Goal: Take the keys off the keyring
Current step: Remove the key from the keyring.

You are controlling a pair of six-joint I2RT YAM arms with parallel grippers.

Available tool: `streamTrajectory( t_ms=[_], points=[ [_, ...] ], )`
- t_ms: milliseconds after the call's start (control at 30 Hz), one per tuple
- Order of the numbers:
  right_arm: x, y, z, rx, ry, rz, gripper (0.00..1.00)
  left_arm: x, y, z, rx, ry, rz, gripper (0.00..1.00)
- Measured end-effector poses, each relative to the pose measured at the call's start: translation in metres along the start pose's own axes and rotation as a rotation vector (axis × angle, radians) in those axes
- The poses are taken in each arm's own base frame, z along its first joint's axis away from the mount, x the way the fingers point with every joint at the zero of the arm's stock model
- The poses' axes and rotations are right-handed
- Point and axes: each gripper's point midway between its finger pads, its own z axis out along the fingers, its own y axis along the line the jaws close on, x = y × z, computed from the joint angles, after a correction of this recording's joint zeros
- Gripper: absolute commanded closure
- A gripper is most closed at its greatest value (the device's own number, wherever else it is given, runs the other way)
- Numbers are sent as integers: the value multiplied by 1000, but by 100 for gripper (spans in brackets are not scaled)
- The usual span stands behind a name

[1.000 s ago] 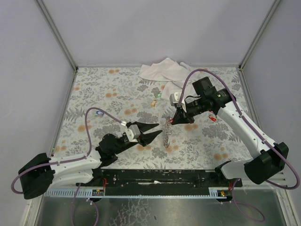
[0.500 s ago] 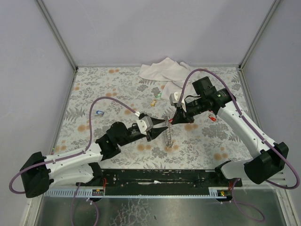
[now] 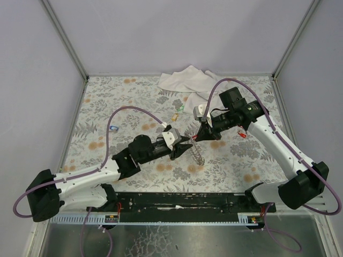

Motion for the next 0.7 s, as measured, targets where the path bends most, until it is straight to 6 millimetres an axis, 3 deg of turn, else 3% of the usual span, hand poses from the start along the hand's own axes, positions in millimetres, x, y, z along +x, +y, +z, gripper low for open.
streamTrajectory(
  t_ms=[533, 700],
  points=[
    [0, 0, 0, 0, 0, 0, 100, 11, 1, 4, -19, 29, -64, 73],
    [0, 0, 0, 0, 0, -1, 100, 5, 3, 6, -30, 17, -71, 72]
  ],
)
